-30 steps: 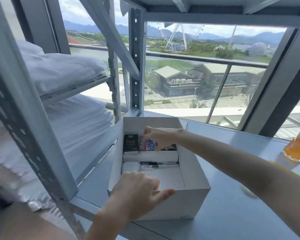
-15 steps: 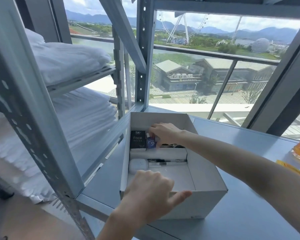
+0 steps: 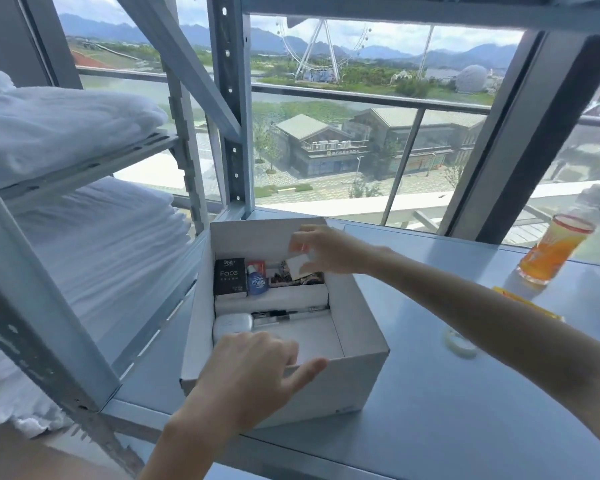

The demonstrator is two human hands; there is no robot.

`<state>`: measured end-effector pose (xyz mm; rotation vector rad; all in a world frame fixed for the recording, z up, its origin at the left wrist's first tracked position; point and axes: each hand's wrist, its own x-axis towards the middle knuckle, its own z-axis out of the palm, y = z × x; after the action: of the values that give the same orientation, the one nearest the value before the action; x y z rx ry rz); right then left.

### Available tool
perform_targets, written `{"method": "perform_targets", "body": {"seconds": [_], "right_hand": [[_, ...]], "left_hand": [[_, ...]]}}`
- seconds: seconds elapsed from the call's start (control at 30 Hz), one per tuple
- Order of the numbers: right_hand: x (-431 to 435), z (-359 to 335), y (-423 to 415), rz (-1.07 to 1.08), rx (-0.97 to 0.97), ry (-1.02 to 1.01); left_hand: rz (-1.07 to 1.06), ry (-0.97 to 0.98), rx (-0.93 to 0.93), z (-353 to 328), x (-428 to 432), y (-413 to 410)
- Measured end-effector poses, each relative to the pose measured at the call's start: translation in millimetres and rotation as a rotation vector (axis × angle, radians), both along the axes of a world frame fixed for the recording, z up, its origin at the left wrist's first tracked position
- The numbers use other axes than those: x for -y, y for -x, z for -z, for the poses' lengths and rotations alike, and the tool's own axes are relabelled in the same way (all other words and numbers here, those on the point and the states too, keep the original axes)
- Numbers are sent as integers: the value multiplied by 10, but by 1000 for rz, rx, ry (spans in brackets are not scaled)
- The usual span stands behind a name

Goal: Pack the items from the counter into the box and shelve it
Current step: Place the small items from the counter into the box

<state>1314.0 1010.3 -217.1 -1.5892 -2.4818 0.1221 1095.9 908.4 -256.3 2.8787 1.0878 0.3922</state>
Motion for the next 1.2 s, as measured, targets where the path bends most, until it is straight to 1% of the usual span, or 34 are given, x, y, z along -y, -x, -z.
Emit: {"method": "perform_targets", "body": {"seconds": [0.1, 0.17, 0.23, 0.3, 0.37, 0.43, 0.5, 0.57, 0.73, 0.83, 0.93, 1.0, 1.1, 1.2], "right_hand": [[411, -122, -466, 48, -101, -41], [690, -139, -834, 147, -160, -90], [952, -94, -1198, 262, -187, -95], [1183, 27, -1523, 377, -138, 22], [1368, 238, -1767, 464, -20, 218], [1500, 489, -1915, 521, 45, 372], [1573, 694, -1976, 555, 49, 448], [1582, 828, -1984, 561, 57, 461], [1445, 780, -1907, 515, 18, 435], [1271, 444, -1686, 444, -90, 228], [1020, -6, -1254, 294, -247, 12], [820, -240, -906, 196, -285, -82], [504, -342, -362, 54, -231, -109], [148, -157, 87, -29, -64, -26]], "left_hand": [[-9, -43, 32, -44, 63, -251], [-30, -105, 32, -61, 108, -480], [-53, -132, 11, -62, 152, -688], [-58, -103, -28, -41, 210, -859], [-65, -65, -50, -9, 272, -991], [-103, -46, -62, 4, 308, -1058], [-139, -25, -64, 9, 307, -1065], [-153, -29, -68, 2, 308, -1041], [-107, -87, -64, 36, 302, -947], [-84, -75, -41, 29, 221, -752], [-85, -19, -23, -25, 101, -450], [-80, 12, -28, -69, 32, -247], [-88, 5, -47, -98, -53, 22], [-115, -4, -76, -53, -84, 197]]}}
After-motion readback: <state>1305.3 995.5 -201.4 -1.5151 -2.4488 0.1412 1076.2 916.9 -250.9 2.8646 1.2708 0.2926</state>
